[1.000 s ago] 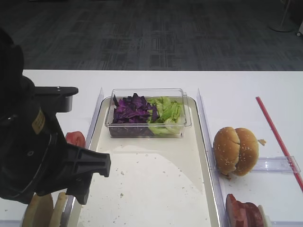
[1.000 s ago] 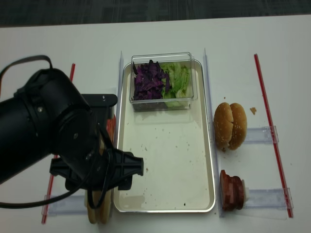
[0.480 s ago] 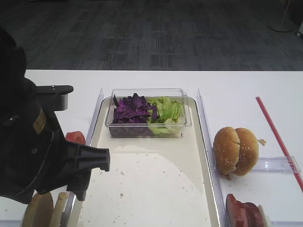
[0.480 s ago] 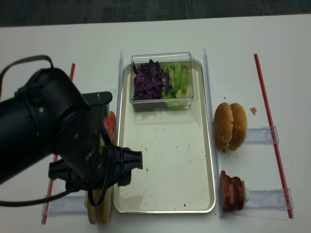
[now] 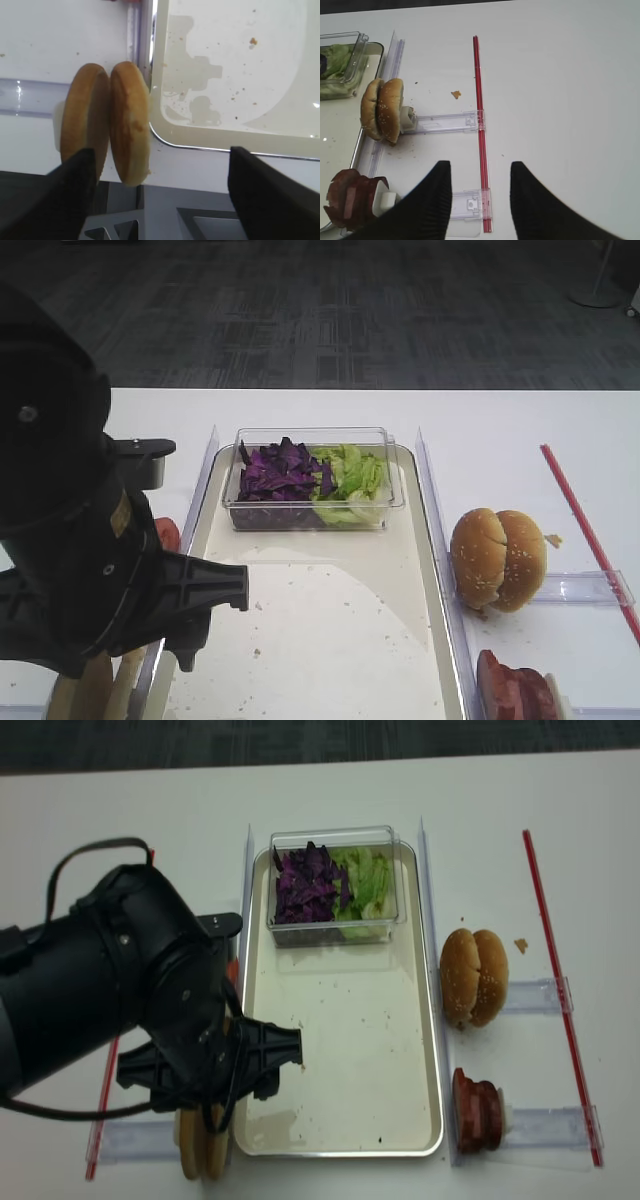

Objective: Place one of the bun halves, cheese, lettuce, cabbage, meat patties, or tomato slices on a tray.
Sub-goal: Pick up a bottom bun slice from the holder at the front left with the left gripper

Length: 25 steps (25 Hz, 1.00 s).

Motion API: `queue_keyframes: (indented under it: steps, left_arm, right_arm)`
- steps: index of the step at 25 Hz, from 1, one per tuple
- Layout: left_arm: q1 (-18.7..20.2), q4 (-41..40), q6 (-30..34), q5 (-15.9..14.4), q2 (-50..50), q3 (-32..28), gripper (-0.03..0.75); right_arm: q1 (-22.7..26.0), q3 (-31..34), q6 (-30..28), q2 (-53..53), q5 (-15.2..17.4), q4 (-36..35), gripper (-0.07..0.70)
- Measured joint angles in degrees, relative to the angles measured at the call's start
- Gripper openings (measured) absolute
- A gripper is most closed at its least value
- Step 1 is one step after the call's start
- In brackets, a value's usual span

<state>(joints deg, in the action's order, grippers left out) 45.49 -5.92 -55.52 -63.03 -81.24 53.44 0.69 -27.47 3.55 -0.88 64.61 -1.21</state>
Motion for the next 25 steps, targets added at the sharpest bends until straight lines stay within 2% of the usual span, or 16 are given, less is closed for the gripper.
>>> queue_keyframes:
  steps: [6,13,17,25]
  left_arm:
    - [0.0,0.3,-0.1,1.0,-2.8,0.0,0.502]
    - [0.0,0.6,-0.1,3.6,-4.7,-0.4,0.488]
    - [0.0,1.1,-0.1,5.7,-4.9,-3.6,0.474]
    - [0.0,2.2,-0.1,12.3,-4.9,-8.2,0.457]
  right_arm:
    - [0.0,0.0,0.0,0.0,0.0,0.0,0.319]
    - [0.0,0.0,0.0,0.0,0.0,0.0,0.319]
    - [0.0,0.0,0.0,0.0,0.0,0.0,0.319]
    - [0.0,0.0,0.0,0.0,0.0,0.0,0.319]
